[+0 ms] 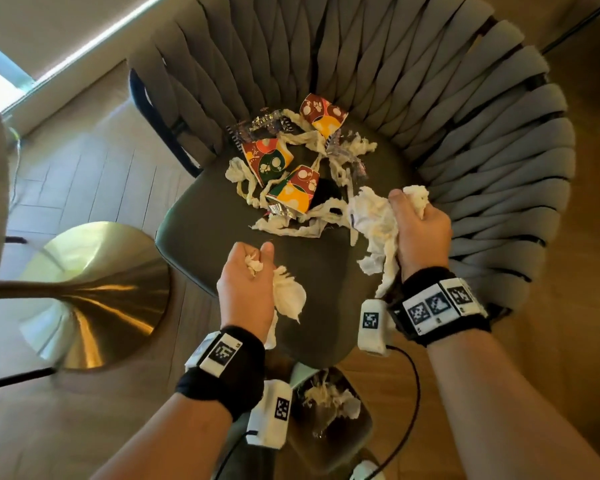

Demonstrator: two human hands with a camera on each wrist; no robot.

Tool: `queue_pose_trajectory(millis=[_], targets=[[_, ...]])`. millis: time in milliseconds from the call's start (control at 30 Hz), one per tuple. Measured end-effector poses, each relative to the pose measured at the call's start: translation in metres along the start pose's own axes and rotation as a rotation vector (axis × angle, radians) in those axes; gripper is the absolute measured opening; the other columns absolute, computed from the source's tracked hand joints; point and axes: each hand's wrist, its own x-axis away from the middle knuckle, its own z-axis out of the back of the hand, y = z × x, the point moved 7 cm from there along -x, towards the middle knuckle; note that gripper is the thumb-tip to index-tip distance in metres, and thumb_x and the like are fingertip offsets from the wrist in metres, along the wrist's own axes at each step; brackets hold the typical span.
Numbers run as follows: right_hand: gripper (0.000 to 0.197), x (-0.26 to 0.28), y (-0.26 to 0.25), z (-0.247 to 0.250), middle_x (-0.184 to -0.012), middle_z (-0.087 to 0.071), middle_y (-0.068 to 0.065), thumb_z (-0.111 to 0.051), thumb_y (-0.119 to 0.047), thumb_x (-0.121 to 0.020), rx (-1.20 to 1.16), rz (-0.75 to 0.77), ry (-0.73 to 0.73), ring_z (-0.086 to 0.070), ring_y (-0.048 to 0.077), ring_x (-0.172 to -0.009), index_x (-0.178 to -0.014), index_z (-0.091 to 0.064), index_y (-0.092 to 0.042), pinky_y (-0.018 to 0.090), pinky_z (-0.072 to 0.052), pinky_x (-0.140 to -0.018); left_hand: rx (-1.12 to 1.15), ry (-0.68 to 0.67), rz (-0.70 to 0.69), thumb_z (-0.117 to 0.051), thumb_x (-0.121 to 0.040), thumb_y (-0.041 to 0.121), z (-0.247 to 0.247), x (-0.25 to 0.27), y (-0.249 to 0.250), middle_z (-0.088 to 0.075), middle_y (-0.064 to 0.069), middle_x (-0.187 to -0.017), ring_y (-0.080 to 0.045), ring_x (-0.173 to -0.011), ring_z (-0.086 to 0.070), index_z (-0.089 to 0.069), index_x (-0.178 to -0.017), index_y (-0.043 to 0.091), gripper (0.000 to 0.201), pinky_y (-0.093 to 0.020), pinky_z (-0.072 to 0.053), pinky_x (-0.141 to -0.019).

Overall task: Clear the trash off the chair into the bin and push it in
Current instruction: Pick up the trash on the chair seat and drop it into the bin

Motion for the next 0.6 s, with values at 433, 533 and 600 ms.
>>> queue_pose_trajectory(millis=[433,533,600], targets=[[0.018,0.207,0.142,0.067,-0.083,-0.075,0.012,-0.069,-0.028,-0.091,0.003,-0.326,-0.356,-0.073,0.030,-0.075,-0.093,-0.073,-0.011,0.043,-0.060,-0.069,-0.092,-0.140,0.192,-0.062,-0.097,0.036,-0.013,0.179,-0.133,-0.064,0.005,-0.075,-0.001,-0.066,-0.059,-0.058,-0.089,0.015,0.023,-0.012,-0.043,-0.054],[0.017,0.233,0.232,0.072,-0.078,-0.073,0.007,-0.070,-0.031,-0.090,0.223,-0.420,-0.341,-0.071,0.029,-0.073,-0.091,-0.071,-0.014,0.041,-0.059,-0.066,-0.159,-0.189,0.294,-0.061,-0.096,0.037,-0.036,0.201,-0.201,-0.064,0.004,-0.078,-0.002,-0.070,-0.057,-0.058,-0.094,0.014,0.024,-0.013,-0.040,-0.057],[0.022,0.236,0.290,0.069,-0.082,-0.072,0.004,-0.068,-0.037,-0.090,0.417,-0.451,-0.360,-0.068,0.025,-0.076,-0.092,-0.068,-0.015,0.043,-0.059,-0.074,-0.184,-0.233,0.368,-0.062,-0.095,0.035,-0.055,0.210,-0.245,-0.064,0.002,-0.083,-0.012,-0.076,-0.061,-0.057,-0.098,0.015,0.021,-0.021,-0.047,-0.064]])
